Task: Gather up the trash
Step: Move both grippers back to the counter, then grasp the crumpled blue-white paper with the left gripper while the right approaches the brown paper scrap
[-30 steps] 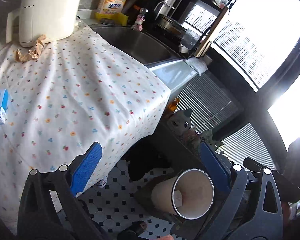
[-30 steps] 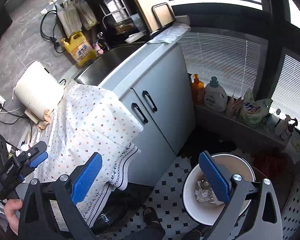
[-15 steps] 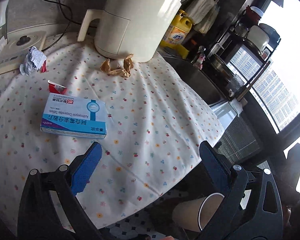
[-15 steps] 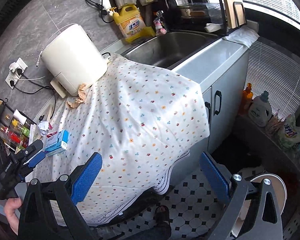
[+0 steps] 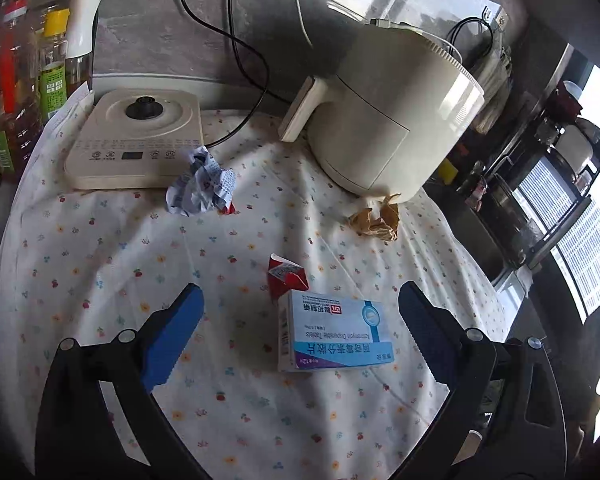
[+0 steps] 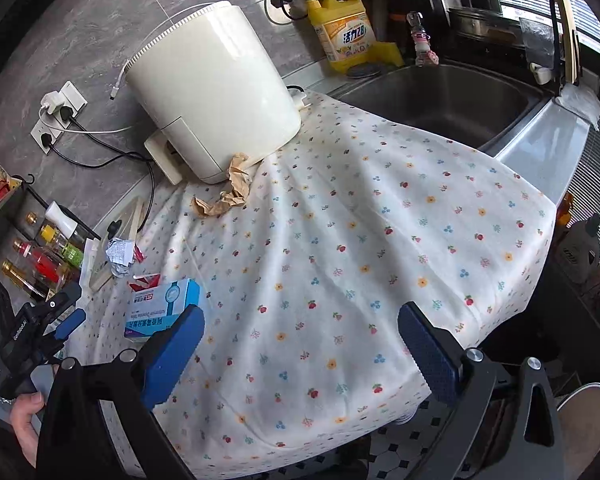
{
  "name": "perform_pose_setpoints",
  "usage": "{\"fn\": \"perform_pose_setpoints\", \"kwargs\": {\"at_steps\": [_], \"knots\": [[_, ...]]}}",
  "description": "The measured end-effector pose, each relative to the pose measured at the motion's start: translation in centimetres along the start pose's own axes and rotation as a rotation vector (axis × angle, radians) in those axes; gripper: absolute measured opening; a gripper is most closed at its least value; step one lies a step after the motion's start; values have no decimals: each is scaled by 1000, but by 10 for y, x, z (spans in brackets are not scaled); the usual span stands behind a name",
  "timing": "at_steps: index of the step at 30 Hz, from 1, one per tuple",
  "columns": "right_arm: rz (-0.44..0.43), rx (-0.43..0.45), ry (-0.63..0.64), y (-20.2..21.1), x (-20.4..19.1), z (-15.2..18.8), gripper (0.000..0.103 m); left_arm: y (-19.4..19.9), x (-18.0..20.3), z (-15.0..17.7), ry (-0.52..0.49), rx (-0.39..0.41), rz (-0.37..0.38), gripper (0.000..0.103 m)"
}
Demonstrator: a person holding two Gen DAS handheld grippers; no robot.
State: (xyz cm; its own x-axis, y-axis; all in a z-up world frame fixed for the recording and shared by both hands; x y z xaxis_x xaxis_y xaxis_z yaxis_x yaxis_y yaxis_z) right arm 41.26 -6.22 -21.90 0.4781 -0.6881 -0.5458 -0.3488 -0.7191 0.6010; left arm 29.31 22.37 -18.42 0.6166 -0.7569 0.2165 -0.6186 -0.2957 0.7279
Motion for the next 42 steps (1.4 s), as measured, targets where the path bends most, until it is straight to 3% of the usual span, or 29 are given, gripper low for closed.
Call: {"fn": "perform_pose_setpoints", "kwargs": {"at_steps": [12, 22, 24, 26, 27, 29, 32, 33, 35, 36, 37, 39, 42], "knots": [[0, -16, 22, -80, -36, -39, 95, -58, -41, -50, 5, -23, -40, 97], [12, -48, 50, -133, -46, -74, 95, -104, -49, -63, 15, -72, -43, 95], [14, -62, 51, -144, -47, -78, 95, -110, -50, -62, 13, -84, -48, 85], [20, -76, 56, -155, -48, -80, 95, -115, -50, -59, -1, -100, -67, 53], [20, -82, 63, -160, -49, -81, 95, -115, -50, -58, 0, -107, -60, 43], [27, -91, 72, -169, -52, -82, 94, -109, -50, -58, 11, -96, -40, 32], [27, -98, 81, -180, -53, -83, 93, -98, -57, -56, 10, -75, -60, 28], [29, -103, 85, -184, -53, -82, 90, -95, -60, -54, 16, -75, -64, 27], [9, -134, 88, -194, -51, -78, 69, -89, -66, -51, 30, -75, -72, 26], [-6, -174, 82, -200, -49, -74, 34, -86, -69, -49, 35, -73, -76, 26], [-10, -197, 82, -202, -47, -71, 14, -83, -70, -48, 38, -70, -79, 26], [1, -181, 91, -195, -45, -69, 2, -76, -72, -46, 42, -63, -81, 26], [-15, -175, 93, -179, -44, -61, 1, -65, -69, -43, 48, -47, -76, 25]]}}
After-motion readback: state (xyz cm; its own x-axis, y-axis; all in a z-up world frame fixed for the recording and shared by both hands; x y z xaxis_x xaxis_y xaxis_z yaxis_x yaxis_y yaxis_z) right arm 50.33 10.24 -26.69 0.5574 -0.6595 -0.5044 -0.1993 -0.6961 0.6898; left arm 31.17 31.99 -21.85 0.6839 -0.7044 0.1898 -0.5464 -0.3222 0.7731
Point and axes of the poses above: each gripper's, at about its wrist camera, not at the fingertips, and y roughly against the way its jaws point, x to its right, z to its underside, the point moved 9 cm from there along -y, roughly the way its jaws point, and after that the axes turned 14 degrees about -z, right-handed, at the moved point
